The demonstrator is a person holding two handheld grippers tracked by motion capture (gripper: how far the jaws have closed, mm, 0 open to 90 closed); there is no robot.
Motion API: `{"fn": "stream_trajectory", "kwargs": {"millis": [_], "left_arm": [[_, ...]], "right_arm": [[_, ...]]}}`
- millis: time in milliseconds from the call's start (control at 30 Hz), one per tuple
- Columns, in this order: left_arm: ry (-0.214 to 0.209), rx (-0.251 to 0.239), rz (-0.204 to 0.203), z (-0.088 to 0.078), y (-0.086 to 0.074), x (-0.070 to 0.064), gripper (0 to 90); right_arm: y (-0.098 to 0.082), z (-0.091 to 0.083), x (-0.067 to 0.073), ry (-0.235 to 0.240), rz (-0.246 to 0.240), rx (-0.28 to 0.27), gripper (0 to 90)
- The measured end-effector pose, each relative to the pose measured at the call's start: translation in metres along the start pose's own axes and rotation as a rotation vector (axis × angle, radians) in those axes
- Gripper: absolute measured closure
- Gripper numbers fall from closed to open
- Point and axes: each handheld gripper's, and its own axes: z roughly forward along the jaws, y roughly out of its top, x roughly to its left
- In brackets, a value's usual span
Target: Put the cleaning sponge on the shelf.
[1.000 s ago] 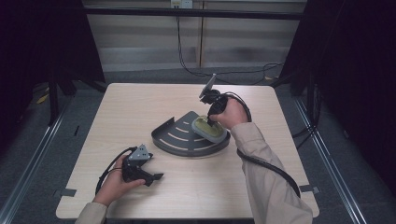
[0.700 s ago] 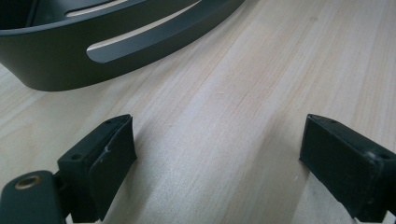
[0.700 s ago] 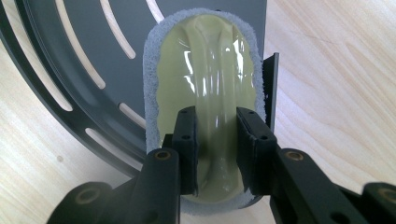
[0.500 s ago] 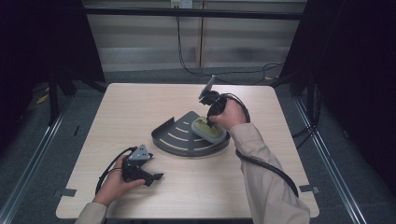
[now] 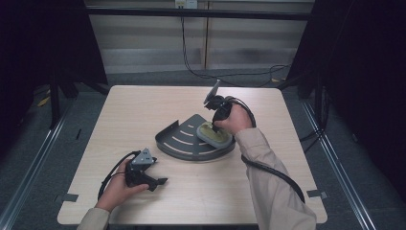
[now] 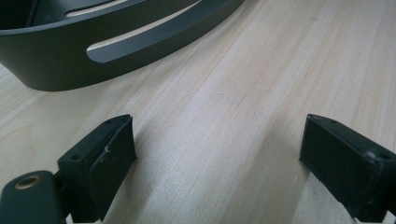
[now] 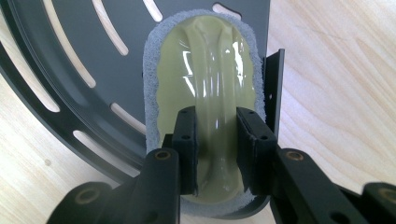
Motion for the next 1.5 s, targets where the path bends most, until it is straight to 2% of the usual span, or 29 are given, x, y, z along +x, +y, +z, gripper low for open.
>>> {"fn": "stream_trajectory", "kwargs": {"millis": [600,933,1500], "left_arm": [[0.003,-0.001,0.001,0.0,0.0,0.0,9.9],[0.002,-0.001,0.001,0.0,0.0,0.0,9.9],[0.001,-0.001,0.0,0.0,0.0,0.0,9.8]], "right_arm": [[-0.001,0.009,-0.001,0.007,0.008,-0.003,70.7],[0.0,0.013,0.002,0.004,-0.006,0.002,70.6],[-0.003,0.02,0.0,0.02,0.0,0.035,70.2]]}}
